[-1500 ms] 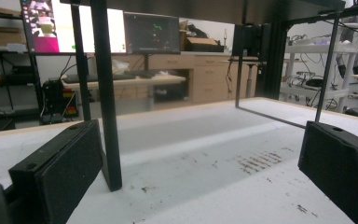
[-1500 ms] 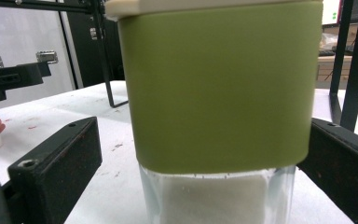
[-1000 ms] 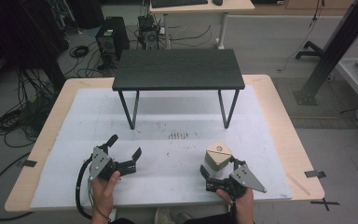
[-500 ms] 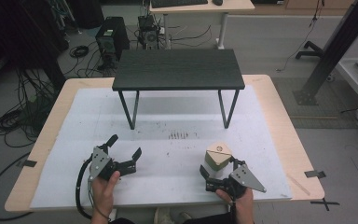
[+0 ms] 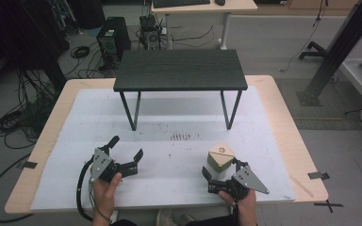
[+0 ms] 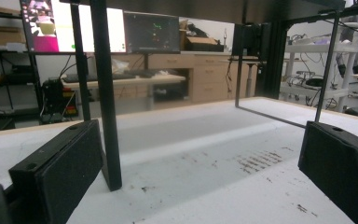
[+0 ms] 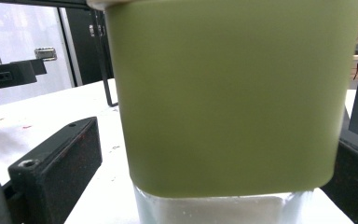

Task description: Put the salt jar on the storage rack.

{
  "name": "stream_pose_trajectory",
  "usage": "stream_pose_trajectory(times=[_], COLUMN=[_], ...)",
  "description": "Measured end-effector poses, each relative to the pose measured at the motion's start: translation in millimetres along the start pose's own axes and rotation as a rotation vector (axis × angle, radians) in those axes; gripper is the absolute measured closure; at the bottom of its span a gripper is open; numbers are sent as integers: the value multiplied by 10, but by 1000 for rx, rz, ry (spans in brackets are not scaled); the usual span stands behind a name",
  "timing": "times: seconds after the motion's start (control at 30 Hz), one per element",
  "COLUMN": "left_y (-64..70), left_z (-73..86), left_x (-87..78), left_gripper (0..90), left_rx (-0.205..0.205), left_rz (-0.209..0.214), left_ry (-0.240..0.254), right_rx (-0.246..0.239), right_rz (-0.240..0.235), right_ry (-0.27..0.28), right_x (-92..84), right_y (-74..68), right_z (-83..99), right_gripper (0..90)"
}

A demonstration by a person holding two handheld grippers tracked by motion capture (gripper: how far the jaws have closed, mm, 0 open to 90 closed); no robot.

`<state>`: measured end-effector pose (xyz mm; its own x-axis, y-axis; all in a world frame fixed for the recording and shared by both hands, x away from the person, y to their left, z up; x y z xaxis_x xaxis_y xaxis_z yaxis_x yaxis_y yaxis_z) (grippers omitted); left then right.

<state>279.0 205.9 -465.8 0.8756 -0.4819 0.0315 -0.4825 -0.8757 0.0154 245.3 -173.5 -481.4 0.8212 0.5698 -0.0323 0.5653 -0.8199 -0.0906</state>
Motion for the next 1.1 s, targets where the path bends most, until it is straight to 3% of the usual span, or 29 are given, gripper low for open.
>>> stream_pose_trajectory(times=[1.1], left_y=[-1], left_z=[0], left_x=[1], left_gripper=[4], left_rx=[-2], left_rz=[-1], left_ry=[-2], right_rx=[4], right_rz=[2], right_ry=[6], right_x=[-5], right_y=[0], right_z=[2], right_gripper=[10])
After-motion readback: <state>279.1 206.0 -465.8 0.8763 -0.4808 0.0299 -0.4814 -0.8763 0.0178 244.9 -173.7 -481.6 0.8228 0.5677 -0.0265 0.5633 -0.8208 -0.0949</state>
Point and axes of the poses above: each handheld gripper's, and its own axes: x roughly forward along the jaws, z roughly out of its underside, y roughly to its right, the point moved 1 cm from there along x, roughly forward along the jaws
